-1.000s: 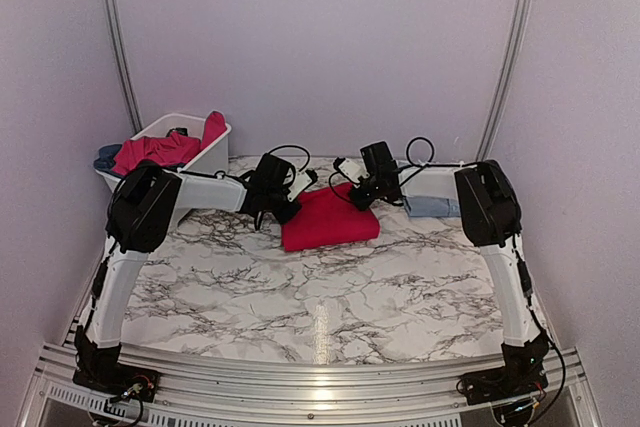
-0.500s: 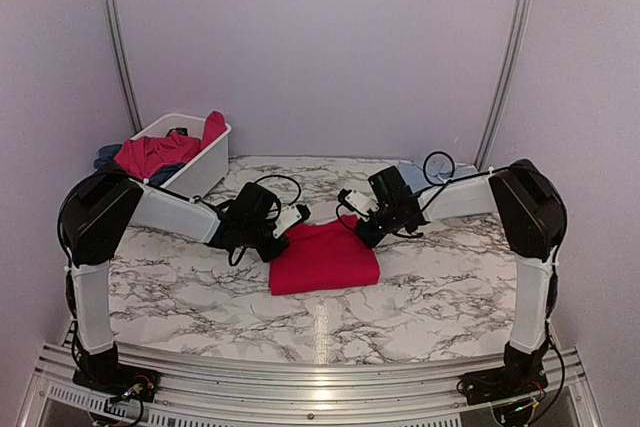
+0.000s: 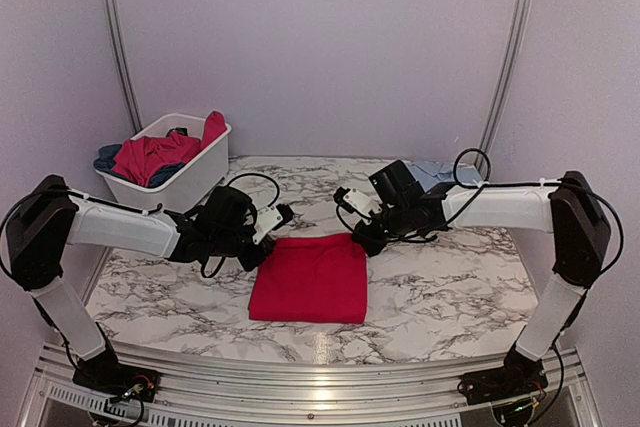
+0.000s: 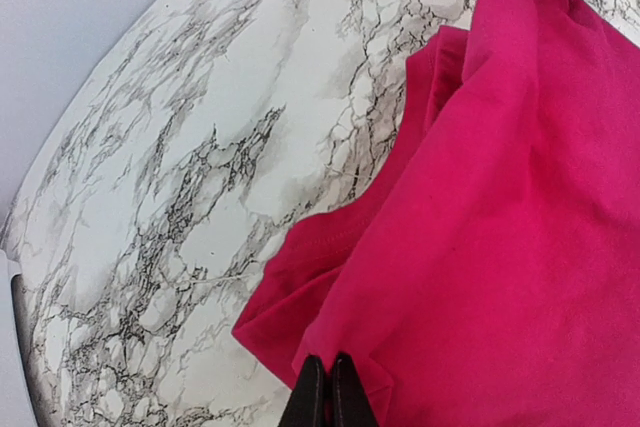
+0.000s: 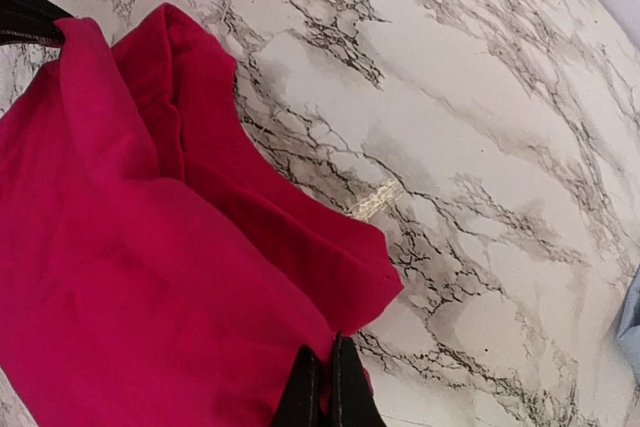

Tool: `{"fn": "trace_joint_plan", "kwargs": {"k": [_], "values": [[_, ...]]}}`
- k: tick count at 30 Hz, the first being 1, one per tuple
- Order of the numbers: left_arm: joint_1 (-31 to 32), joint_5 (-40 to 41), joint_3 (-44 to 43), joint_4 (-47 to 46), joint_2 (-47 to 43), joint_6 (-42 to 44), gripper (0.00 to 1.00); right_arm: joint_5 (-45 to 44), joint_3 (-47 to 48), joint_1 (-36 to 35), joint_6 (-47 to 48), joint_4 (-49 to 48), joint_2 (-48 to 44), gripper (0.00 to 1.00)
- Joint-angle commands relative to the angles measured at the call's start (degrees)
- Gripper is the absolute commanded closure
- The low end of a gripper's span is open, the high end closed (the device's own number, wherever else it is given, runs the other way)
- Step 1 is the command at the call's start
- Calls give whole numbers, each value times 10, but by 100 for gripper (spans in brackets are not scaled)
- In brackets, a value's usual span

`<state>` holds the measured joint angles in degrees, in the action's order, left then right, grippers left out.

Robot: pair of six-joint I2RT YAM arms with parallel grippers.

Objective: Fold and stack the mixed laundry pile
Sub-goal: Fold the 2/3-rectangle-folded T-shirt at the center of the board.

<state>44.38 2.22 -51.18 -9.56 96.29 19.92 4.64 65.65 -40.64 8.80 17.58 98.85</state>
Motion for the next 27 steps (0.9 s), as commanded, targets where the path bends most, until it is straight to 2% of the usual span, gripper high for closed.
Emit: {"fn": "trace_joint_plan", "kwargs": {"k": [1,10,12,13,15,17,18,20,21,22,26,27], "values": [[-16,9,-26,15,7,-2,100,-11,55,6,17,24,38,100],[-45,33,-55,-2,95,0,99,-1,100,37,18,-26,179,100],[-47,31,-54,-10,99,-4,93,-10,109,38,17,-25,191,100],[-47,33,-57,-11,101,-6,87,-13,110,38,14,-26,191,97],[-47,53,-68,-12,100,-15,76,-23,115,38,6,-24,180,83],[-49,93,-83,-13,88,-38,62,-41,116,43,-7,-24,155,78],[-52,115,-90,-13,78,-55,48,-43,116,48,-18,-23,141,71],[-54,160,-103,-7,49,-85,29,-64,115,62,-33,-19,107,60],[-55,164,-104,-5,29,-94,7,-64,113,71,-39,-18,87,54],[-54,169,-103,-4,9,-105,1,-64,106,78,-47,-19,67,46],[-54,152,-89,2,-69,-158,1,-53,58,98,-74,-62,-34,22],[-55,152,-77,-12,-86,-201,1,-37,41,103,-83,-85,-57,12]]}}
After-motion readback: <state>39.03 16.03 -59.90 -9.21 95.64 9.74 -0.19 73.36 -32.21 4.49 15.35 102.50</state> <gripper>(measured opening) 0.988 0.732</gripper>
